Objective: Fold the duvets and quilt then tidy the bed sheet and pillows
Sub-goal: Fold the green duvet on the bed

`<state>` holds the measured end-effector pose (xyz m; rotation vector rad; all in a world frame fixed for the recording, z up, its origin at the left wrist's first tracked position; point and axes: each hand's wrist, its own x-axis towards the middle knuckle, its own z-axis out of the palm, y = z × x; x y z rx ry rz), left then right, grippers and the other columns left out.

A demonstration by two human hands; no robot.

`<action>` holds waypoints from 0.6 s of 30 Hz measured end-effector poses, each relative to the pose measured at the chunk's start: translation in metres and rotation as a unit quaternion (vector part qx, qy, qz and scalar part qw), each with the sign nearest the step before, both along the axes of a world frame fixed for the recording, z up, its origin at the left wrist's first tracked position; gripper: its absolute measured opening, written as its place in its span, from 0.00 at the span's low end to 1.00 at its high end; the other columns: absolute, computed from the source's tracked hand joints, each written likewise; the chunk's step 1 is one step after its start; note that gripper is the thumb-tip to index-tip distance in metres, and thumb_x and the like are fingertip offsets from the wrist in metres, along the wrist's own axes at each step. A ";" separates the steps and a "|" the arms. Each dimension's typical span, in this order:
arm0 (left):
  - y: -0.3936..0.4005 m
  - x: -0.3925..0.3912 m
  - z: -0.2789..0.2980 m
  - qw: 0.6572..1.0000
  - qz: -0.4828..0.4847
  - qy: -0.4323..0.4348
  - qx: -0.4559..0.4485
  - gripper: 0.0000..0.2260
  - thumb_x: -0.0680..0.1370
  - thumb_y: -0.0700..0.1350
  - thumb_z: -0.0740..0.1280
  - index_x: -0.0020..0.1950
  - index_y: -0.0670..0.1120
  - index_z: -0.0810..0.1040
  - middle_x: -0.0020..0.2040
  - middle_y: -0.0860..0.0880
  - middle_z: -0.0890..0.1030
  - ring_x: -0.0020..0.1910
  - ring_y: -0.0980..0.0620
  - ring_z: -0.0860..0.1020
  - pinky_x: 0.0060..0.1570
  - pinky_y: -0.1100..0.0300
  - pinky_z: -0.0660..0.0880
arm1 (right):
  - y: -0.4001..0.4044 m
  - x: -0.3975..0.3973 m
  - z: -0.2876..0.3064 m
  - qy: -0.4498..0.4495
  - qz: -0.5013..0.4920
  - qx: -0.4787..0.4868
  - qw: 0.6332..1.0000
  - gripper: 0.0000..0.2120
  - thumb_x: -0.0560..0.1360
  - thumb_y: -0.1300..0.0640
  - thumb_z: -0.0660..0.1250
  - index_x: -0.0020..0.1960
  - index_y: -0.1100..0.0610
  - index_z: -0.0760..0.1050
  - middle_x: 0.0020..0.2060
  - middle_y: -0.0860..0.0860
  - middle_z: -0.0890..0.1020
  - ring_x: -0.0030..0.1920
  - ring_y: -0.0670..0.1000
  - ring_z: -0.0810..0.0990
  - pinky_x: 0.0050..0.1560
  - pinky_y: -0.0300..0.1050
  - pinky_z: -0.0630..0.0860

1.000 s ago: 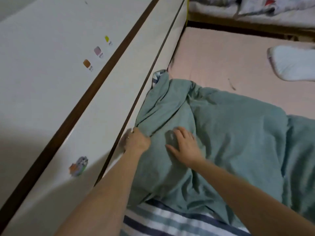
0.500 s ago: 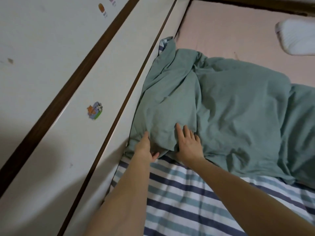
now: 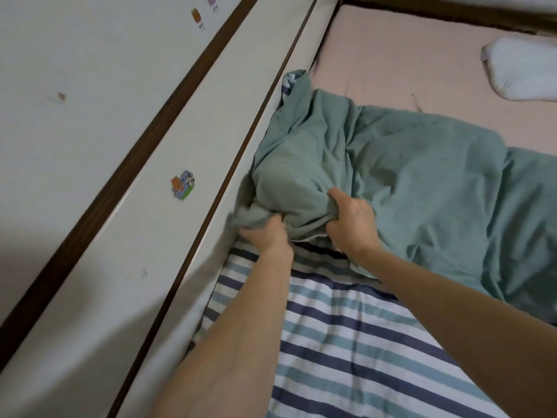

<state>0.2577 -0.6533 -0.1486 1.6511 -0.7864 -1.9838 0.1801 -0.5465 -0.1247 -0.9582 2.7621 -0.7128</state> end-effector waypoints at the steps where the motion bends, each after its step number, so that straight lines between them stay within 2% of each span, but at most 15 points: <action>1: 0.001 0.000 0.021 0.985 -0.036 -0.045 -0.160 0.30 0.72 0.34 0.69 0.72 0.46 0.63 0.65 0.44 0.74 0.61 0.45 0.75 0.59 0.59 0.70 | 0.002 0.003 0.009 0.005 0.000 -0.010 1.000 0.19 0.64 0.67 0.62 0.54 0.60 0.74 0.35 0.59 0.79 0.39 0.64 0.76 0.40 0.51 0.72; 2: 0.001 0.004 0.042 0.935 -0.104 -0.100 -0.325 0.30 0.72 0.31 0.66 0.72 0.47 0.62 0.65 0.45 0.75 0.60 0.47 0.75 0.57 0.59 0.70 | 0.004 0.009 0.016 0.010 0.007 -0.018 1.000 0.20 0.63 0.67 0.63 0.55 0.59 0.74 0.37 0.61 0.80 0.40 0.64 0.77 0.42 0.52 0.74; 3: -0.002 0.010 0.059 0.861 -0.169 -0.148 -0.456 0.30 0.72 0.31 0.64 0.71 0.48 0.63 0.63 0.46 0.76 0.59 0.48 0.76 0.56 0.58 0.71 | 0.003 0.018 0.021 0.012 0.021 -0.025 0.999 0.20 0.63 0.66 0.63 0.54 0.59 0.75 0.38 0.61 0.81 0.41 0.64 0.78 0.42 0.53 0.75; 4: -0.006 0.020 0.072 0.795 -0.227 -0.188 -0.530 0.29 0.73 0.32 0.64 0.71 0.50 0.62 0.63 0.47 0.77 0.57 0.47 0.77 0.53 0.55 0.73 | 0.001 0.029 0.024 0.009 0.043 -0.024 0.999 0.19 0.63 0.66 0.64 0.53 0.59 0.75 0.40 0.61 0.82 0.42 0.65 0.78 0.41 0.52 0.75; 5: -0.010 0.031 0.078 0.747 -0.286 -0.230 -0.554 0.30 0.73 0.33 0.64 0.72 0.50 0.60 0.63 0.46 0.76 0.55 0.45 0.78 0.51 0.52 0.73 | -0.001 0.042 0.026 0.001 0.070 -0.009 0.998 0.18 0.63 0.65 0.64 0.53 0.59 0.76 0.42 0.60 0.82 0.44 0.64 0.79 0.41 0.51 0.74; 7: -0.018 0.058 0.077 0.645 -0.444 -0.358 -0.508 0.32 0.76 0.38 0.64 0.76 0.48 0.53 0.66 0.43 0.73 0.57 0.41 0.77 0.50 0.50 0.73 | -0.004 0.067 0.020 -0.038 0.142 0.076 0.986 0.21 0.67 0.63 0.63 0.60 0.58 0.73 0.51 0.58 0.81 0.51 0.62 0.79 0.46 0.51 0.73; 9: -0.020 0.087 0.076 0.506 -0.606 -0.477 -0.385 0.32 0.79 0.43 0.60 0.78 0.44 0.45 0.71 0.39 0.67 0.64 0.39 0.73 0.55 0.49 0.72 | 0.004 0.086 0.013 -0.101 0.235 0.200 0.946 0.25 0.72 0.60 0.63 0.69 0.56 0.67 0.60 0.58 0.76 0.59 0.60 0.76 0.55 0.50 0.74; 10: -0.023 0.096 0.073 0.438 -0.643 -0.524 -0.346 0.31 0.80 0.44 0.57 0.78 0.41 0.45 0.72 0.37 0.64 0.67 0.38 0.70 0.59 0.48 0.71 | 0.010 0.091 0.008 -0.131 0.270 0.249 0.921 0.25 0.74 0.58 0.63 0.71 0.56 0.65 0.63 0.59 0.74 0.61 0.60 0.74 0.59 0.50 0.73; 11: -0.024 0.100 0.075 0.385 -0.653 -0.552 -0.347 0.29 0.81 0.44 0.56 0.77 0.40 0.47 0.73 0.36 0.62 0.68 0.36 0.67 0.61 0.46 0.71 | 0.018 0.094 0.007 -0.153 0.282 0.273 0.907 0.24 0.76 0.57 0.63 0.71 0.56 0.65 0.64 0.58 0.73 0.63 0.59 0.73 0.61 0.50 0.71; 13: -0.018 0.093 0.084 0.348 -0.641 -0.548 -0.409 0.24 0.79 0.44 0.58 0.74 0.41 0.57 0.70 0.38 0.65 0.68 0.37 0.67 0.61 0.47 0.71 | 0.037 0.094 0.009 -0.174 0.250 0.244 0.921 0.21 0.77 0.56 0.62 0.69 0.57 0.68 0.64 0.58 0.74 0.63 0.59 0.73 0.62 0.50 0.71; 15: -0.005 0.077 0.092 0.348 -0.632 -0.504 -0.475 0.20 0.78 0.42 0.60 0.70 0.43 0.65 0.67 0.41 0.68 0.66 0.40 0.67 0.59 0.49 0.70 | 0.055 0.088 0.017 -0.177 0.197 0.200 0.943 0.18 0.78 0.57 0.61 0.67 0.56 0.70 0.63 0.57 0.75 0.63 0.59 0.74 0.60 0.50 0.72; 18: 0.036 0.045 0.100 0.361 -0.657 -0.412 -0.518 0.17 0.78 0.42 0.59 0.68 0.44 0.68 0.65 0.43 0.70 0.65 0.42 0.69 0.61 0.49 0.69 | 0.099 0.069 0.033 -0.170 0.127 0.182 0.960 0.18 0.78 0.58 0.59 0.68 0.55 0.70 0.63 0.57 0.75 0.62 0.58 0.74 0.60 0.49 0.71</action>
